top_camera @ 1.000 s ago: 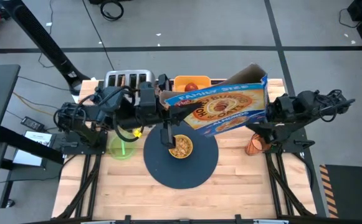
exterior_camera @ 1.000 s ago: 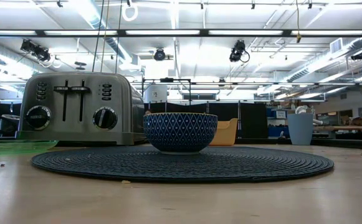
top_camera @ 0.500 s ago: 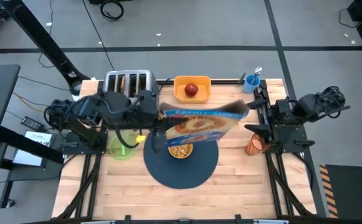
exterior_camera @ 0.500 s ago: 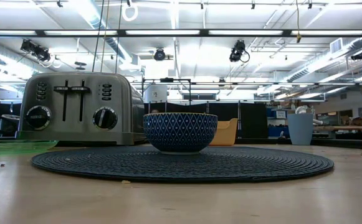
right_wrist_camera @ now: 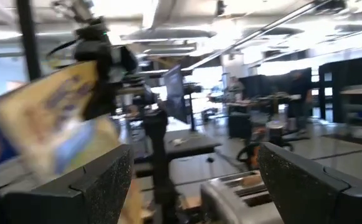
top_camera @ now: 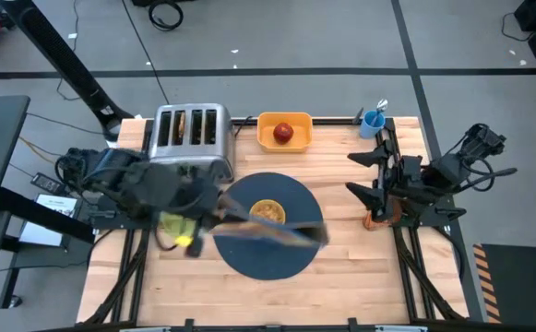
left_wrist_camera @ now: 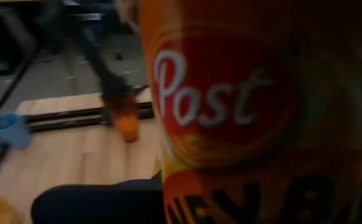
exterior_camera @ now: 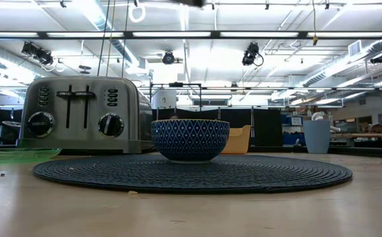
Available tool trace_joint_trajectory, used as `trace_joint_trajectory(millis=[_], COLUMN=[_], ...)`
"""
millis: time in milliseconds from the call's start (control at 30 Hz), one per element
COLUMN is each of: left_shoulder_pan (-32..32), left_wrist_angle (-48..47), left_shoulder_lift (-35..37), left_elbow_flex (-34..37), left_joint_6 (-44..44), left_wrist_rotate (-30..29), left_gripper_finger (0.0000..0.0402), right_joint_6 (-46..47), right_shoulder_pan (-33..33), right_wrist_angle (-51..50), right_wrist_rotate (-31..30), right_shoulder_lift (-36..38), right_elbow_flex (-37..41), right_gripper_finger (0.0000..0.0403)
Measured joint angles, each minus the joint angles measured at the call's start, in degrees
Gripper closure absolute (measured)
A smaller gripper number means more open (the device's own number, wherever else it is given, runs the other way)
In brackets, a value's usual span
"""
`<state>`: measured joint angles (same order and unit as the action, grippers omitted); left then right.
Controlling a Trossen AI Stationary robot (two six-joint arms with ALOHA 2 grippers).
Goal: Arrange a breakfast setting
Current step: Pour the cereal into the blue and yellow bowl
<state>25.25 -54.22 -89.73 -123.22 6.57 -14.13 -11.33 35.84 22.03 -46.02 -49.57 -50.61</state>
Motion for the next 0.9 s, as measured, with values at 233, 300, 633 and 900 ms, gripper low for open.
trace_joint_trajectory(millis=[233,300,633,900], left_shoulder_pan=[8.5,11.07,18.43,23.69], left_wrist_angle=[-8.4,-9.46,5.76,24.89], left_shoulder_lift=[5.59,7.36,23.49,41.61], left_elbow_flex=[0.0,0.0,25.46,56.69], left_joint_6=[-0.74,-0.91,-0.93,6.48], left_wrist_rotate=[0.5,0.52,2.67,4.6], left_gripper_finger=[0.0385,0.0385,0.0385,0.0385], right_joint_6=[-5.42,-6.38,-8.82,-8.81], right_shoulder_pan=[0.37,0.37,0.0,-0.17], right_wrist_angle=[6.26,6.27,6.29,6.31], right_wrist_rotate=[-6.45,-8.19,-11.45,-17.08], right_shoulder_lift=[-11.45,-14.96,-32.23,-41.83], right_elbow_flex=[-9.61,-13.2,-30.57,-39.31], right_gripper_finger=[0.0061,0.0061,0.0061,0.0061])
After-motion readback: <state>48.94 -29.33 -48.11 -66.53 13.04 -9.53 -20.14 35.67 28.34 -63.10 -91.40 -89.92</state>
